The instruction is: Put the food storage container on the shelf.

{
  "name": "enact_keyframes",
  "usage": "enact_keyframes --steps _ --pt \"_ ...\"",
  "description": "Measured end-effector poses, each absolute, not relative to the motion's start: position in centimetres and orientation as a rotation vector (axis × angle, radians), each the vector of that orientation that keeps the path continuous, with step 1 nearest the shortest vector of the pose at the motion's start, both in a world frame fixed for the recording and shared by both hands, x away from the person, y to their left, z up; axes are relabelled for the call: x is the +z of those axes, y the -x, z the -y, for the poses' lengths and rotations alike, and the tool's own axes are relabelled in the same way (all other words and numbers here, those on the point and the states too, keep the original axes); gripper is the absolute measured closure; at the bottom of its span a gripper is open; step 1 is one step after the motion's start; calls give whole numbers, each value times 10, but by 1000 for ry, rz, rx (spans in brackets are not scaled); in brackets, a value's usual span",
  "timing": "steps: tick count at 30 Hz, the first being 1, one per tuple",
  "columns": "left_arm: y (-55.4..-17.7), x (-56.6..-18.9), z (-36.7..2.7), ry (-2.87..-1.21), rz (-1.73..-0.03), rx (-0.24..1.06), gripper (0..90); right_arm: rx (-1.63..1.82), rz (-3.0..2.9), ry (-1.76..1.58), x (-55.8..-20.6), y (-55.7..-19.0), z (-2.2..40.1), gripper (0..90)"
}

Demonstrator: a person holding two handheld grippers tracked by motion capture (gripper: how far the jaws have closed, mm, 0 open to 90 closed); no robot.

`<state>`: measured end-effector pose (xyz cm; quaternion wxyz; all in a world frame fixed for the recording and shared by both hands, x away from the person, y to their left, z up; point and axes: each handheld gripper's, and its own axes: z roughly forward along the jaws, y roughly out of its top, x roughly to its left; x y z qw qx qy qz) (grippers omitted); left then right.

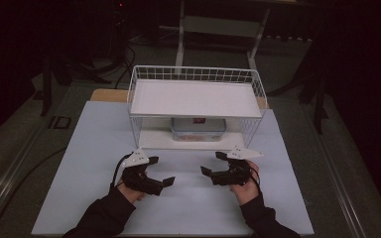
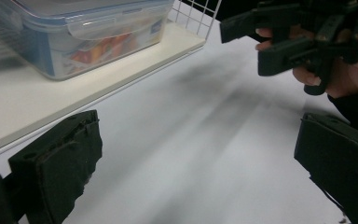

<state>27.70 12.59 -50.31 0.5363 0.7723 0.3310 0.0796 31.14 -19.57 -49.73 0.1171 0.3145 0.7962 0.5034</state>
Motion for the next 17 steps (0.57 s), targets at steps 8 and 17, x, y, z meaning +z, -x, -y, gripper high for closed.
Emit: enact_keyframes --steps 8,17 --pt "-277 -505 -125 -1848 -781 193 9 1445 -2323 -929 -499 -294 214 146" --pt "-277 -506 -125 -1851 -781 195 9 1443 -2312 -975 -502 -292 227 147"
